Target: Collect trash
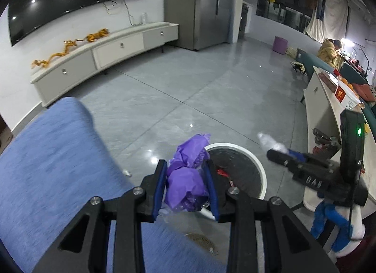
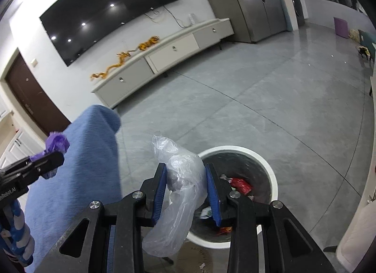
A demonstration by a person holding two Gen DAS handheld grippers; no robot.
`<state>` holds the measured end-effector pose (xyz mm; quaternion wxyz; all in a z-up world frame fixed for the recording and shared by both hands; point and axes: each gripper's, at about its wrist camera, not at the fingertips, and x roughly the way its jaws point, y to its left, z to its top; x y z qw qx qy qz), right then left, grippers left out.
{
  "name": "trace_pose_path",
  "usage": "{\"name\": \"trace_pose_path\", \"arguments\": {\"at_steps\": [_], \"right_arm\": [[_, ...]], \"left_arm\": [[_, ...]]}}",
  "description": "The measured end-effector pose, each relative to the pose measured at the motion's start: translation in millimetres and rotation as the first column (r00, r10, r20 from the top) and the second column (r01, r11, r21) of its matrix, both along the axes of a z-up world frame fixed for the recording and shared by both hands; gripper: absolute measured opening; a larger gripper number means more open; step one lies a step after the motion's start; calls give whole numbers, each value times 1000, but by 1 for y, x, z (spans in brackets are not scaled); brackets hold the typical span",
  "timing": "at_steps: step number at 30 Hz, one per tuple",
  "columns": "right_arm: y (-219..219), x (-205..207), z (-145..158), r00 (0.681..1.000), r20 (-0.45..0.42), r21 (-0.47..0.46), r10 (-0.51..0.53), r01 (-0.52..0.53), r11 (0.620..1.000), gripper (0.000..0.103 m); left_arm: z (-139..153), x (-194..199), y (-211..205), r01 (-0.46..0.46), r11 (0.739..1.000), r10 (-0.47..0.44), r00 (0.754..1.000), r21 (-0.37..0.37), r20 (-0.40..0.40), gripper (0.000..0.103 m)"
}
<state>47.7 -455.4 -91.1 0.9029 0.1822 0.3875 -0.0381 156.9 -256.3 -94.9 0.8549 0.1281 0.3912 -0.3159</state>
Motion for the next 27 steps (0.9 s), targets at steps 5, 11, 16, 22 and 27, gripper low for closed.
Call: {"name": "trace_pose_path", "arguments": {"at_steps": [5,11,16,22,27], "right_arm": [[-11,13,-24,999,-49,3,-20,20,1000,31],[-22,25,-52,993,-113,-7,-39,38,999,34],[-29,31,-62,987,-146,-26,-73,69,997,52],[-32,25,-61,982,-157,-43,-100,95,995,62],[-31,18,-49,983,-143,-48,-118,113,992,67]], "left_arm": [[-24,24,-39,25,1000,-26,998,-6,-57,31],[-48,41,-72,43,998,-48,990,-35,-136,35],[-56,46,-84,41,997,-52,984,-67,-171,59],[-50,35,-80,26,998,-32,992,-49,-120,59],[-31,18,-57,-30,999,29,999,-34,-29,59]]}}
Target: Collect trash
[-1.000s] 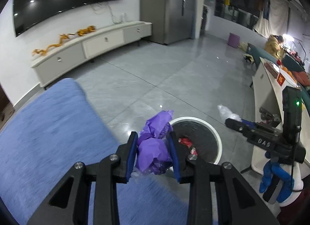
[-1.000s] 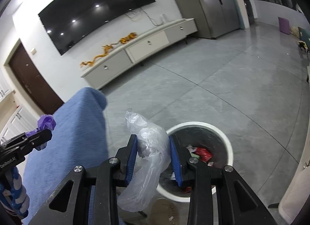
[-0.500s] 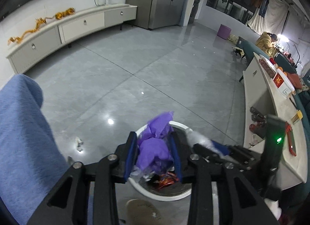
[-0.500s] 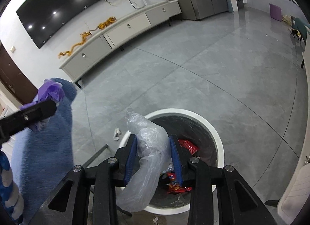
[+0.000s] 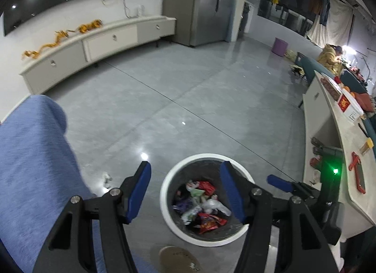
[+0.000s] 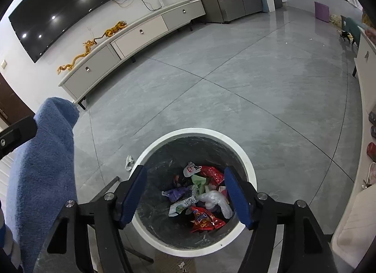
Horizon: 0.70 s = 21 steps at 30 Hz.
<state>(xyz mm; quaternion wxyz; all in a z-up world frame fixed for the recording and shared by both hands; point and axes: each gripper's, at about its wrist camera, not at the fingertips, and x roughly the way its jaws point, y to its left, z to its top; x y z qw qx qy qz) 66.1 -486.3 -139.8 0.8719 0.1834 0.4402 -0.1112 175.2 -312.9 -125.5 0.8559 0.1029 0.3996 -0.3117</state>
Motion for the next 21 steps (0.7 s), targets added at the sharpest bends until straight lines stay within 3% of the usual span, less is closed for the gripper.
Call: {"name": "trace_pose_path", "arguments": {"at_steps": [7,13,21], "right_arm": [[35,-11,36,998,56,-35,24,-22,999,71],[82,-21,72,988,118,-81,101,-92,992,74],[159,-32,109,955,181,-168,233,-204,965,80]], "left_arm": [[30,-24,47,-108,994,108,991,-8,84,60],[54,-48,103,-199,980,201,968,-26,153,65],[83,-81,190,-353,933,359,900,-68,247,68]]}}
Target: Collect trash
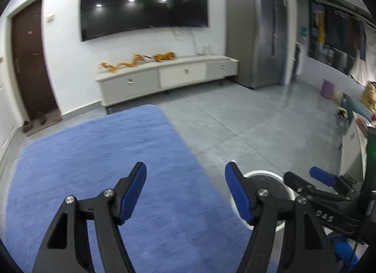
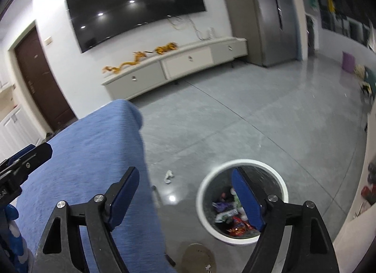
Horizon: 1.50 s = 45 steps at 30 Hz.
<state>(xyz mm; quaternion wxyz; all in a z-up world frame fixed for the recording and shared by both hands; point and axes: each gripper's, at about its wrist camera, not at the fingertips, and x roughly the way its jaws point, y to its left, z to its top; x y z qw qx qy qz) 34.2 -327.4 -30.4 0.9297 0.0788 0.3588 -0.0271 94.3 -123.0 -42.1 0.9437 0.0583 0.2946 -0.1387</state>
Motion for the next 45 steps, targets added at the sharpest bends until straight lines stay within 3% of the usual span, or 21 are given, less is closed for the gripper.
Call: {"name": "trace_pose_path", "arguments": {"at_steps": [8,16,25,29,32,39,45], "right_arm": [[63,-9,19,992,63,-66,109,-105,992,83],[113,-18,18,976,86,-120,201,-190,974,85],[137,-39,25,965,129,-180,227,-203,963,89],[137,-42,29,968,149,-188,202,-173,967,103],[130,-47,32,969,167,-187,183,-151,971,103],[120,-55,34,971,191,-194,148,-110,975,103],[117,-60,34,971,198,-195,136,-97,976,103]], "left_arm": [[15,-30,87,-205,978,207,975,-31,80,70],[18,-58,140,-331,942,334,936,-46,113,72],[22,-83,152,-383,923,385,911,-42,149,74],[26,-91,152,-395,918,397,903,-45,162,75],[30,-94,152,-398,916,399,900,-44,177,76],[35,-109,146,-400,914,405,884,-72,235,95],[37,-112,140,-396,916,400,883,-67,246,96]]}}
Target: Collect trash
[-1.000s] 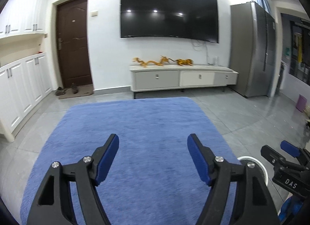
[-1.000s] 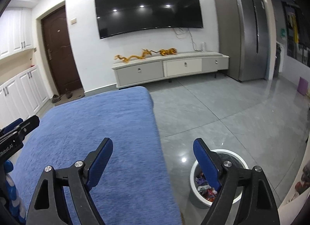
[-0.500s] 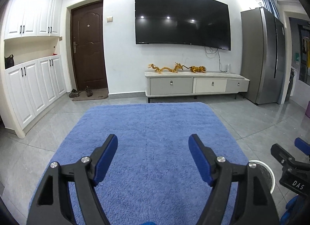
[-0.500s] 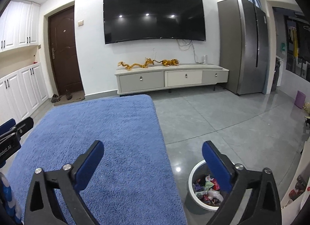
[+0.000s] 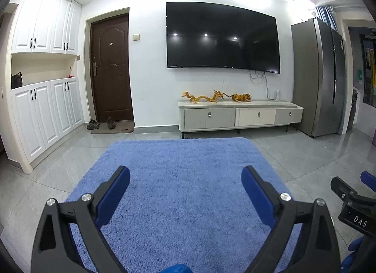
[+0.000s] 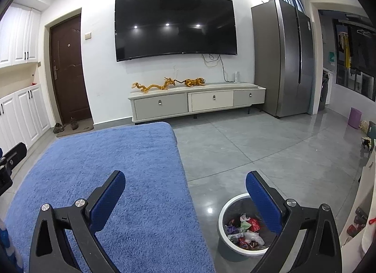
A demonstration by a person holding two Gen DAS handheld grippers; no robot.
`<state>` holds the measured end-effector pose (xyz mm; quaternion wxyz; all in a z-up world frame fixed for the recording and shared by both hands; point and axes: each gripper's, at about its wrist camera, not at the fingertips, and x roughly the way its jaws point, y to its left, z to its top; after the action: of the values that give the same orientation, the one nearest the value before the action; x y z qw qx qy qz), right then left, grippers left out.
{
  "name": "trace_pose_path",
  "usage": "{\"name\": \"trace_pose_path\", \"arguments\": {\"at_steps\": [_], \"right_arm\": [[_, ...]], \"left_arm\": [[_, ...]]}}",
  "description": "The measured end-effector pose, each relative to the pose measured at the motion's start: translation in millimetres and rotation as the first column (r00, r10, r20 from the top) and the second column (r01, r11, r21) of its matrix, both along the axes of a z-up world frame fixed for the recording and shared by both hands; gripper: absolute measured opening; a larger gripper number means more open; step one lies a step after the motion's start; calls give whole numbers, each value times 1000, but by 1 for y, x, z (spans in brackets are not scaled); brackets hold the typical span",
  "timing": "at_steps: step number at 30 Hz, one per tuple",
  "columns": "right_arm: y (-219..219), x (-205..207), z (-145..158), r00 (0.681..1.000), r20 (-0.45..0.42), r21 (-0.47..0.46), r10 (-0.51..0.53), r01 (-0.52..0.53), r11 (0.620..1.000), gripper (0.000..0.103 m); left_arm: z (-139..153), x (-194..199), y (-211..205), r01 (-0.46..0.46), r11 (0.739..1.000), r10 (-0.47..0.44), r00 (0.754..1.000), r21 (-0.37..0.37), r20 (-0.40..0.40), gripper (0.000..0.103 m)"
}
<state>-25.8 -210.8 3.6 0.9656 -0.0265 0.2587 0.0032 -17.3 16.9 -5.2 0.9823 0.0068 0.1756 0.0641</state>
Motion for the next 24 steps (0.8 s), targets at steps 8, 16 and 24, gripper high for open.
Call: {"name": "trace_pose_path", "arguments": {"at_steps": [8,16,24], "right_arm": [[-6,-6,4,1000,14,-2,-21,21,1000,103],[-13,-11,4,998,25,-13,-49,49,999,103],[-20,-15,6,996,37,-20,-76,77,997,103]], "left_arm": [[-3,-3,-7,27,1000,-27,1000,11,-5,96],[-7,-6,-9,43,999,-42,999,21,-9,96],[-10,-7,-12,55,998,-54,998,21,-14,96]]}}
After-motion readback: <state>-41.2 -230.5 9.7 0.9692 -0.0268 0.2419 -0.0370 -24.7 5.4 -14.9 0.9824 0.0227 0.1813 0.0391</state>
